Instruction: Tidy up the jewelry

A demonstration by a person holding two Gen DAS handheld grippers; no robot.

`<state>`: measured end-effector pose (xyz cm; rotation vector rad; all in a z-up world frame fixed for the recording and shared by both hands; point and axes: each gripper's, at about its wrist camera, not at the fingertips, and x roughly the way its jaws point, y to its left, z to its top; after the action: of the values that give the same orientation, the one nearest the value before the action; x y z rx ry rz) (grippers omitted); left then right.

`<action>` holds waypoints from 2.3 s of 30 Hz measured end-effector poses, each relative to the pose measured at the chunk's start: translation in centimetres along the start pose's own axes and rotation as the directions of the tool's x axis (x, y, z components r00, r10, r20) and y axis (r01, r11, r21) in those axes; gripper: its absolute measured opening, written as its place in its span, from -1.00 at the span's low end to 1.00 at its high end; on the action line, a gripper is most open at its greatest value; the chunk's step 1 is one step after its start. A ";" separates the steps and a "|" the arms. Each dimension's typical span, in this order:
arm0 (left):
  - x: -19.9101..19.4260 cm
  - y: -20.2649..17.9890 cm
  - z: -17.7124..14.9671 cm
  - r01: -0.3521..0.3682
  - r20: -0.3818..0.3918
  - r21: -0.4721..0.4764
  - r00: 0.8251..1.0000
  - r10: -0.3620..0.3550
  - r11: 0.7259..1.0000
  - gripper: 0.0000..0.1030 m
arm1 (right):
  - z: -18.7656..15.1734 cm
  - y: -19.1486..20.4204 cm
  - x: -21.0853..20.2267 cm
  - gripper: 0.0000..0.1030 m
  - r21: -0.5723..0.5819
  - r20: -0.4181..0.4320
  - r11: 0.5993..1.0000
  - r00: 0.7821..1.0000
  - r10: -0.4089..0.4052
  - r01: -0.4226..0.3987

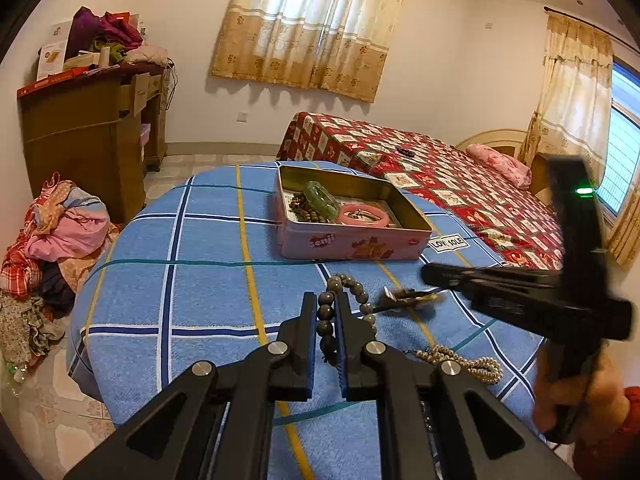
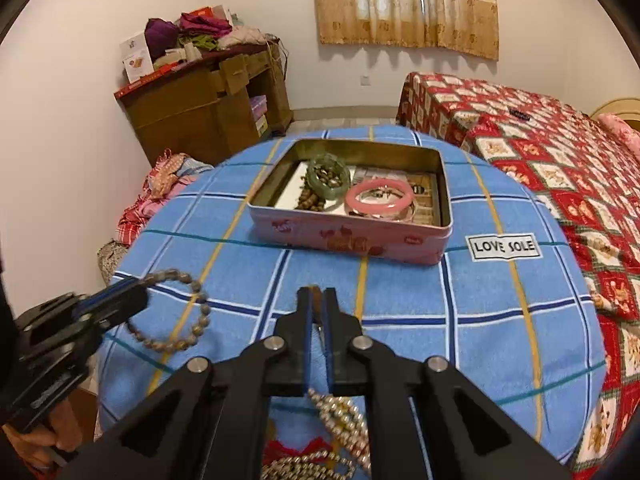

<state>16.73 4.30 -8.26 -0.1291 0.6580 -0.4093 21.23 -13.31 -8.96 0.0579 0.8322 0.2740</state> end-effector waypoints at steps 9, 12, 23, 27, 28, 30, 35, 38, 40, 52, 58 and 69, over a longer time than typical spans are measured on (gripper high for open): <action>0.5 0.4 0.1 -0.005 -0.009 0.000 1.000 0.005 1.000 -0.85 | -1.8 -2.3 0.6 0.35 0.040 -0.022 0.999 1.000 0.007 -0.006; 0.8 0.4 -0.1 0.001 -0.016 -0.005 1.000 -0.001 1.000 -0.85 | -3.5 -2.9 0.0 0.36 0.048 -0.054 0.998 0.998 -0.028 0.030; 0.6 -0.3 0.0 0.005 -0.017 0.004 1.000 -0.005 1.000 -0.85 | -3.9 -2.6 1.6 0.41 0.117 -0.106 0.993 0.994 0.007 0.005; 0.8 0.0 0.0 0.005 -0.020 -0.005 1.000 -0.005 1.000 -0.85 | -3.2 -2.2 2.7 0.83 0.106 -0.120 0.994 0.993 -0.006 0.018; 0.8 -0.1 0.0 0.006 -0.021 -0.005 1.000 -0.006 1.000 -0.85 | -3.0 -2.0 3.1 0.88 0.100 -0.124 0.994 0.992 -0.020 0.032; 0.9 0.0 0.0 0.008 -0.022 -0.004 1.000 -0.008 1.000 -0.85 | -2.7 -1.7 3.7 0.89 0.077 -0.129 0.994 0.989 -0.071 0.082; 0.8 0.5 0.0 0.013 -0.020 -0.016 1.000 -0.014 1.000 -0.85 | -2.5 -0.8 4.0 0.36 -0.025 -0.145 0.987 0.977 -0.159 0.157; 0.9 0.6 0.0 0.021 -0.020 -0.024 1.000 -0.021 0.999 -0.85 | -2.6 -1.5 3.0 -0.50 -0.010 -0.142 0.987 0.977 -0.158 0.158; 0.9 0.5 0.0 0.024 -0.021 -0.020 0.999 -0.025 0.999 -0.85 | -2.7 -3.0 2.5 -0.57 0.079 -0.129 0.994 0.989 -0.071 0.081; 0.9 0.2 0.2 0.022 -0.021 -0.011 1.000 -0.023 1.000 -0.85 | -1.1 -3.4 -0.6 -0.58 0.133 -0.003 0.991 1.000 -0.027 0.027; 1.1 0.0 0.4 0.023 -0.020 -0.006 1.000 -0.023 1.000 -0.85 | 0.2 -3.5 -2.1 -0.58 0.133 0.041 0.991 0.999 -0.010 0.005; 1.4 -0.1 0.5 0.021 -0.020 -0.001 1.000 -0.021 1.000 -0.85 | 3.0 -3.6 1.4 -0.58 0.125 -0.037 0.990 0.997 0.068 -0.063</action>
<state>18.04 3.57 -8.61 -0.1326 0.6773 -0.4310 25.16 -16.21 -8.49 0.1969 0.8887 0.2858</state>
